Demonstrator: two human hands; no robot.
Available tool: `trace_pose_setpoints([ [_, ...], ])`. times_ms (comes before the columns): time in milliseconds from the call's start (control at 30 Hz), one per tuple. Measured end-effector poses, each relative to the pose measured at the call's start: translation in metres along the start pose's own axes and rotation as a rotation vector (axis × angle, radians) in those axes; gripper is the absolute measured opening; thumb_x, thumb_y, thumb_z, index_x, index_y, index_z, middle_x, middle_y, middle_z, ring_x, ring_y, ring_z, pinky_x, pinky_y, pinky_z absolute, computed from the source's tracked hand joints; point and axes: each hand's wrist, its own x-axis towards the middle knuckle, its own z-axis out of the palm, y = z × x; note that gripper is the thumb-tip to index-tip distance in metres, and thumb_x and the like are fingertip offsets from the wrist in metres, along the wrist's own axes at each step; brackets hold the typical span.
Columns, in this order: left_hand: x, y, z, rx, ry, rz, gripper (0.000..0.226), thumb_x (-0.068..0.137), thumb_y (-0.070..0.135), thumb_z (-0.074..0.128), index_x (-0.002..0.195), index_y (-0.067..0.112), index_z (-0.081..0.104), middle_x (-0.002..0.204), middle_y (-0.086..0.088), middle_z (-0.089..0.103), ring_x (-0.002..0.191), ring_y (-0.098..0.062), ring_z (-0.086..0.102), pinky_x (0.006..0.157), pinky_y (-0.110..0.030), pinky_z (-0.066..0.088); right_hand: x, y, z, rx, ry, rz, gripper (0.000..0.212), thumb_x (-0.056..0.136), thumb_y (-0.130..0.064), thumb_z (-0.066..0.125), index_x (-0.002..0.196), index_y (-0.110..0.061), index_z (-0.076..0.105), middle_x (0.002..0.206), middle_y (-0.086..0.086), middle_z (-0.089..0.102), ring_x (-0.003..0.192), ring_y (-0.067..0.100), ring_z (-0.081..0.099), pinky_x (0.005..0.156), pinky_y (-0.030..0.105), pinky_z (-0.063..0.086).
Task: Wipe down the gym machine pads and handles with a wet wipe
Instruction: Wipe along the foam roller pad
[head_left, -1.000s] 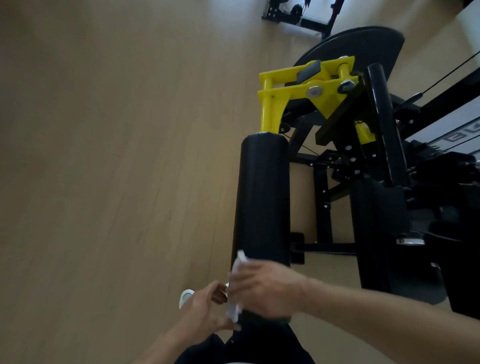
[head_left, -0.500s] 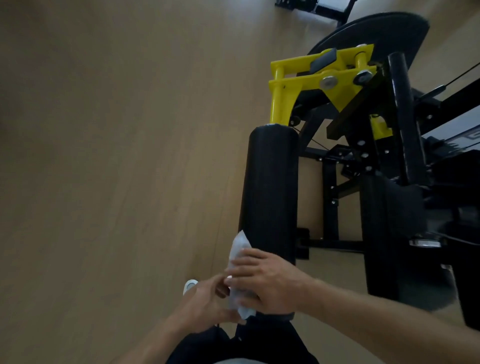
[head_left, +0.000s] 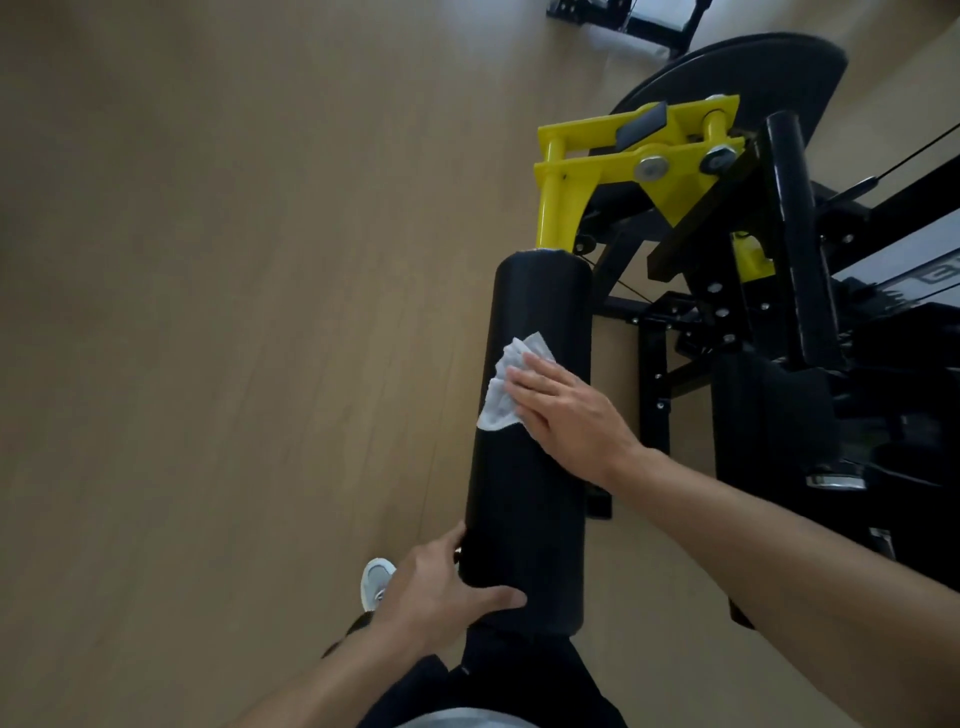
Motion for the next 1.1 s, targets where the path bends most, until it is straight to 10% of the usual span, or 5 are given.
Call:
trace_pose_setpoints([
  [333, -0.022, 0.026, 0.011, 0.430, 0.108, 0.036, 0.117, 0.056, 0.088, 0.062, 0.151, 0.026, 0.033, 0.131, 0.015, 0.063, 0.122, -0.007, 0.059, 0.099, -0.027, 0.044, -0.155, -0.060, 0.043, 0.206, 0.071, -0.054, 0.039, 0.107, -0.025, 0.050, 0.146, -0.018, 0.055, 0.161, -0.001, 0.043, 0.151, 0.023, 0.035, 0.116, 0.046, 0.039],
  [733, -0.028, 0.040, 0.001, 0.388, -0.039, -0.086, 0.125, 0.068, 0.054, 0.087, 0.162, 0.025, 0.009, 0.149, 0.007, 0.047, 0.136, -0.012, 0.047, 0.110, -0.028, 0.044, 0.101, 0.054, -0.019, 0.265, 0.070, 0.433, 0.054, 0.113, -0.029, 0.031, 0.163, -0.015, 0.016, 0.172, 0.001, -0.001, 0.157, 0.015, -0.010, 0.126, 0.032, -0.010],
  [900, -0.036, 0.054, 0.003, 0.671, 0.062, -0.052, 0.126, 0.067, 0.076, 0.074, 0.162, 0.024, 0.010, 0.117, 0.004, 0.058, 0.104, -0.011, 0.065, 0.091, -0.028, 0.055, 0.145, 0.052, -0.041, 0.045, 0.263, 0.887, 0.050, 0.109, -0.038, 0.031, 0.147, -0.015, 0.054, 0.158, 0.010, 0.045, 0.153, 0.017, 0.028, 0.125, 0.040, 0.015],
  [1000, -0.039, 0.058, 0.012, 0.840, 0.098, 0.041, 0.120, 0.076, 0.081, 0.062, 0.162, 0.015, 0.008, 0.129, 0.002, 0.063, 0.107, -0.016, 0.062, 0.091, -0.027, 0.049, 0.082, 0.027, -0.021, -0.052, -0.083, 0.058, 0.050, 0.109, -0.037, 0.026, 0.151, -0.023, 0.048, 0.162, -0.003, 0.038, 0.157, 0.014, 0.009, 0.129, 0.045, 0.009],
  [1100, -0.038, 0.059, 0.016, 0.919, 0.124, 0.112, 0.122, 0.074, 0.082, 0.060, 0.160, 0.009, 0.014, 0.132, 0.001, 0.064, 0.110, -0.018, 0.064, 0.095, -0.031, 0.043, 0.002, -0.004, -0.006, 0.009, -0.107, -0.136, 0.038, 0.109, -0.027, 0.042, 0.144, -0.023, 0.056, 0.155, -0.005, 0.048, 0.156, 0.014, 0.021, 0.128, 0.043, 0.017],
])
